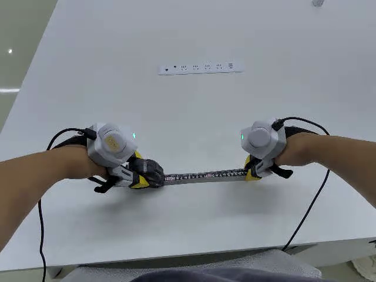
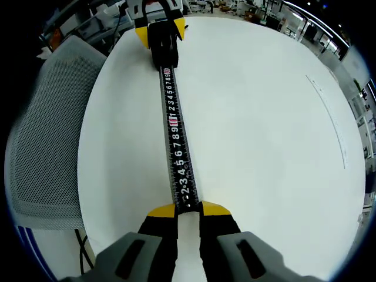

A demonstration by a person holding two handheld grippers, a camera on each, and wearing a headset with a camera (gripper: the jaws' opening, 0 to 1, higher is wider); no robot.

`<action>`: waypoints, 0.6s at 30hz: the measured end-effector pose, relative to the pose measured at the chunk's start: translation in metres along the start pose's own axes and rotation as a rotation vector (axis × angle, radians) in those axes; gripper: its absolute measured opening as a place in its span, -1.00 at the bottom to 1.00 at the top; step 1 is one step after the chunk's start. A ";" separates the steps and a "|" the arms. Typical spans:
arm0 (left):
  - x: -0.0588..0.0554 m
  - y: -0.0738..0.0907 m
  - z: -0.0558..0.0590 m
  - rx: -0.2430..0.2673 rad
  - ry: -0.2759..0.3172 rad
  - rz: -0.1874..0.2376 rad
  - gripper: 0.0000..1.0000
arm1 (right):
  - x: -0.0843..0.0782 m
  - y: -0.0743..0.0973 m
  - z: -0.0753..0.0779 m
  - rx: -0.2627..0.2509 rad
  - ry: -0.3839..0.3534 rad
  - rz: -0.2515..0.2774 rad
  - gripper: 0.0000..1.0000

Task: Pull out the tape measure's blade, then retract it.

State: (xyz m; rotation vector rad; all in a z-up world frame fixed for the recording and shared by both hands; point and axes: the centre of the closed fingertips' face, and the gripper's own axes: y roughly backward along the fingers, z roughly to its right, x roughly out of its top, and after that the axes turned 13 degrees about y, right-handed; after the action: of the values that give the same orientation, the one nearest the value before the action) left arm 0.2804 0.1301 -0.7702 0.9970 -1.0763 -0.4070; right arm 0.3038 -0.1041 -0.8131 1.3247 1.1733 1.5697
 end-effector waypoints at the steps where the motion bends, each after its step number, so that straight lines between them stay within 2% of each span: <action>1: 0.000 0.000 0.000 0.000 0.000 0.000 -0.36 | -0.001 0.000 0.000 0.000 0.006 0.001 -0.76; 18: 0.000 0.000 -0.001 0.000 0.001 -0.001 -0.36 | -0.009 0.003 0.000 -0.003 -0.003 -0.004 -0.76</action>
State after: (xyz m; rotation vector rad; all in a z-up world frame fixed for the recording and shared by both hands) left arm 0.2807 0.1307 -0.7705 0.9973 -1.0749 -0.4074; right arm 0.3051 -0.1136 -0.8125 1.3221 1.1701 1.5656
